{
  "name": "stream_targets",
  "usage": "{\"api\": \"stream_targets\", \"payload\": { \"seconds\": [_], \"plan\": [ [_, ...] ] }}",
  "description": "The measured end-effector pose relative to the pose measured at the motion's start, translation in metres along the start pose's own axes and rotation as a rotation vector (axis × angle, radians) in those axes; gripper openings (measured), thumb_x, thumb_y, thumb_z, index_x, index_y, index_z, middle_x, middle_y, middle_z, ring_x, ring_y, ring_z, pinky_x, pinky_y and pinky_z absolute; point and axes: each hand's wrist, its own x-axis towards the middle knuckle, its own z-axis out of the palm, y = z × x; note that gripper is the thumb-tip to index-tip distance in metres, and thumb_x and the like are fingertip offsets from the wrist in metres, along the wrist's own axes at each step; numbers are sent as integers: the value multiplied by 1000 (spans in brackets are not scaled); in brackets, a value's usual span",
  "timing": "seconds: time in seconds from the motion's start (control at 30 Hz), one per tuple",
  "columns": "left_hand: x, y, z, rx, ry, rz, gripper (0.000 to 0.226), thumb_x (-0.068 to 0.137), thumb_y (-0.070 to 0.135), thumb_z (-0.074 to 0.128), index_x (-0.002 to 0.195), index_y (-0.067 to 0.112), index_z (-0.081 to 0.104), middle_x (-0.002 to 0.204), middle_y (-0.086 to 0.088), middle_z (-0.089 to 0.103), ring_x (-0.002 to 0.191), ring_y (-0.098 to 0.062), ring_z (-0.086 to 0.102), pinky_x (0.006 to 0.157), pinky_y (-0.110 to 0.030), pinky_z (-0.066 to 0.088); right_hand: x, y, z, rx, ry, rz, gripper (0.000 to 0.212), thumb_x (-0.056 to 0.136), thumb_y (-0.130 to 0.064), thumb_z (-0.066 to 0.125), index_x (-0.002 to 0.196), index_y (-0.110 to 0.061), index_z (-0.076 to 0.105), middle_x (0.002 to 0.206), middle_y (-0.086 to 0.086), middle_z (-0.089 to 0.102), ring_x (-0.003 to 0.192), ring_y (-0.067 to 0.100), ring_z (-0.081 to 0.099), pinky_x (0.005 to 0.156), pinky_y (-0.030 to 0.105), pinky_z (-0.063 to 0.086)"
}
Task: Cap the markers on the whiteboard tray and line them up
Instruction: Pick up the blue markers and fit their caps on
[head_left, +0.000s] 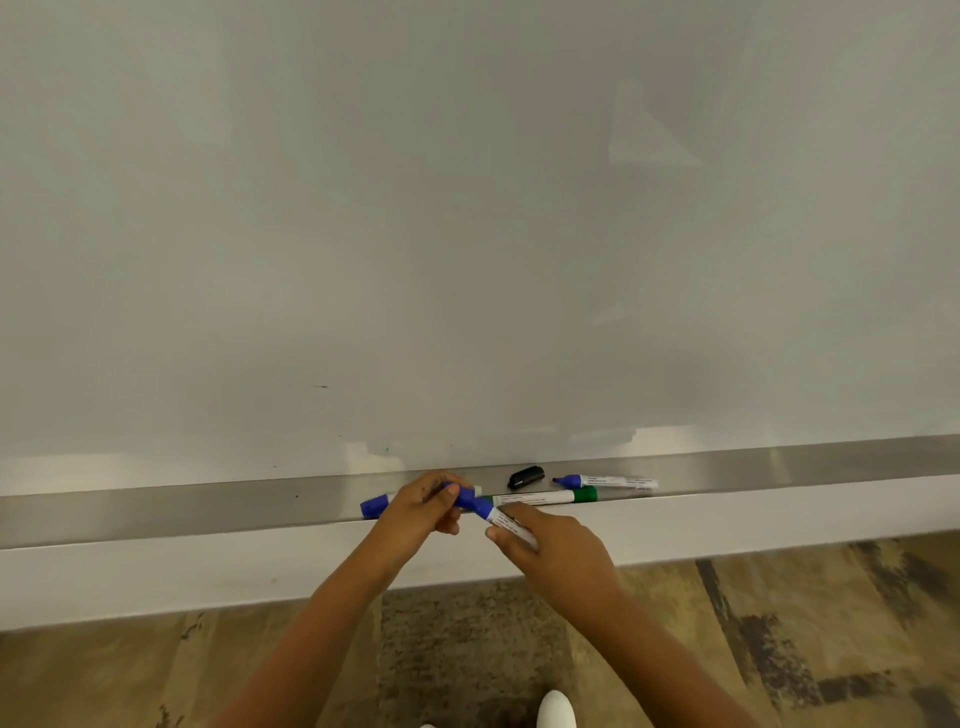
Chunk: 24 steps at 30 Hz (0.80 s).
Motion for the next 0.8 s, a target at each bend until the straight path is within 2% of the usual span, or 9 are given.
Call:
{"api": "stream_targets", "payload": {
  "seconds": [0.17, 0.3, 0.43, 0.5, 0.57, 0.67, 0.73, 0.8],
  "plan": [
    [8, 2, 10, -32, 42, -52, 20, 96, 17, 35, 94, 6, 52, 63, -3, 50, 55, -14, 47, 61, -21, 48, -2, 1, -6, -45, 48, 3, 52, 88, -59, 32, 132, -32, 39, 124, -1, 62, 102, 15, 60, 84, 27, 47],
    [10, -1, 22, 109, 66, -6, 22, 97, 20, 31, 84, 11, 46, 58, -1, 50, 46, -10, 45, 41, -7, 42, -2, -4, -7, -75, 30, -35, 50, 89, -58, 33, 130, -31, 42, 120, 1, 64, 100, 17, 61, 82, 28, 48],
    [10, -9, 29, 199, 182, 44, 17, 97, 19, 30, 84, 13, 41, 58, 0, 47, 48, -11, 44, 37, -4, 38, 0, -9, -9, -7, -8, 28, 53, 88, -59, 35, 130, -29, 44, 130, 1, 59, 110, 18, 58, 91, 31, 46],
    [9, -10, 31, 218, 197, 68, 14, 97, 17, 30, 86, 13, 38, 60, 1, 46, 48, -11, 43, 37, -3, 38, 3, -10, -13, 60, -49, 60, 52, 87, -59, 37, 125, -27, 51, 128, 2, 60, 107, 18, 58, 90, 30, 44],
    [8, -10, 33, 207, 181, 95, 15, 97, 17, 29, 85, 15, 38, 59, 1, 45, 48, -11, 42, 37, -3, 37, 5, -10, -17, 127, -73, 51, 49, 86, -59, 39, 112, -23, 59, 116, 5, 66, 88, 14, 57, 80, 24, 42],
    [9, -8, 37, 167, 161, 114, 20, 97, 19, 27, 80, 19, 37, 58, -1, 45, 48, -10, 40, 37, -4, 36, 5, -9, -22, 217, -79, 54, 48, 86, -57, 41, 106, -19, 62, 99, 4, 69, 74, 9, 52, 75, 22, 44],
    [9, -5, 38, 162, 152, 126, 22, 97, 20, 28, 78, 20, 38, 59, -1, 45, 48, -9, 40, 38, -5, 36, 1, -8, -25, 406, -147, 97, 46, 85, -56, 43, 106, -21, 63, 70, -6, 62, 58, 6, 48, 58, 14, 44],
    [10, 0, 37, 200, 99, 167, 28, 97, 19, 28, 72, 25, 38, 60, 1, 46, 48, -8, 40, 41, -8, 38, -5, -7, -28, 708, -298, 181, 40, 84, -56, 46, 101, -26, 66, 48, -11, 49, 40, 3, 38, 38, 11, 32]
  ]
}}
